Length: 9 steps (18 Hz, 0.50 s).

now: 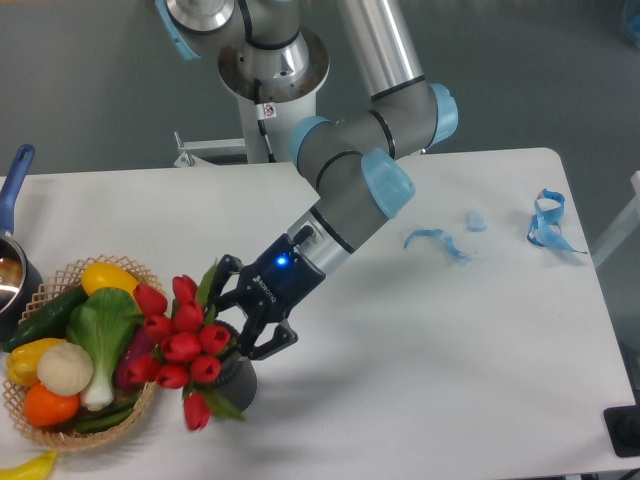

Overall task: Insert the flowers into the vase
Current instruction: 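Open the gripper to release the tulips in the vase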

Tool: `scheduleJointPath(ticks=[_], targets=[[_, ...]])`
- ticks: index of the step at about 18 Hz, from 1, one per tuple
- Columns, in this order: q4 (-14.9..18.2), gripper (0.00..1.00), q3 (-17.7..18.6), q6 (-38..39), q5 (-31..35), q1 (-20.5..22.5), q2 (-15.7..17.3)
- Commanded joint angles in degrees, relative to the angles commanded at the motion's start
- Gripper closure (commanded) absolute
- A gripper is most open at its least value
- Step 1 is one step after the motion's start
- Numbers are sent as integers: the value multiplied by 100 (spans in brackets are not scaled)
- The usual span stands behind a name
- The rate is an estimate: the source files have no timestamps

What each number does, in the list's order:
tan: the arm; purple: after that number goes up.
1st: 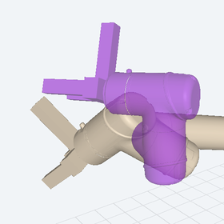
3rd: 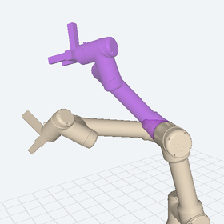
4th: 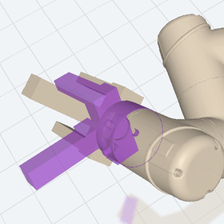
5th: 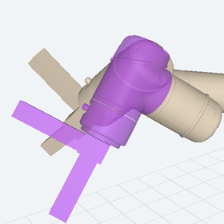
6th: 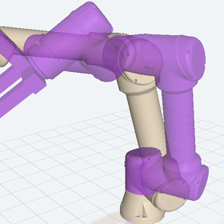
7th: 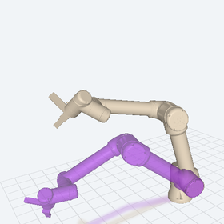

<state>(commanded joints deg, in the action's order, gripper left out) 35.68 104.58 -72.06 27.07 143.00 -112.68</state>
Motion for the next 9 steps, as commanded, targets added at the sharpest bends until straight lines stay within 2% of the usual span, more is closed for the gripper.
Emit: scheduleJointPath(ticks=[3, 6, 9], targets=[[0, 22, 176, -290, 0, 96, 52], [0, 3, 212, -291, -9, 210, 123], [0, 0, 203, -291, -35, 351, 167]])
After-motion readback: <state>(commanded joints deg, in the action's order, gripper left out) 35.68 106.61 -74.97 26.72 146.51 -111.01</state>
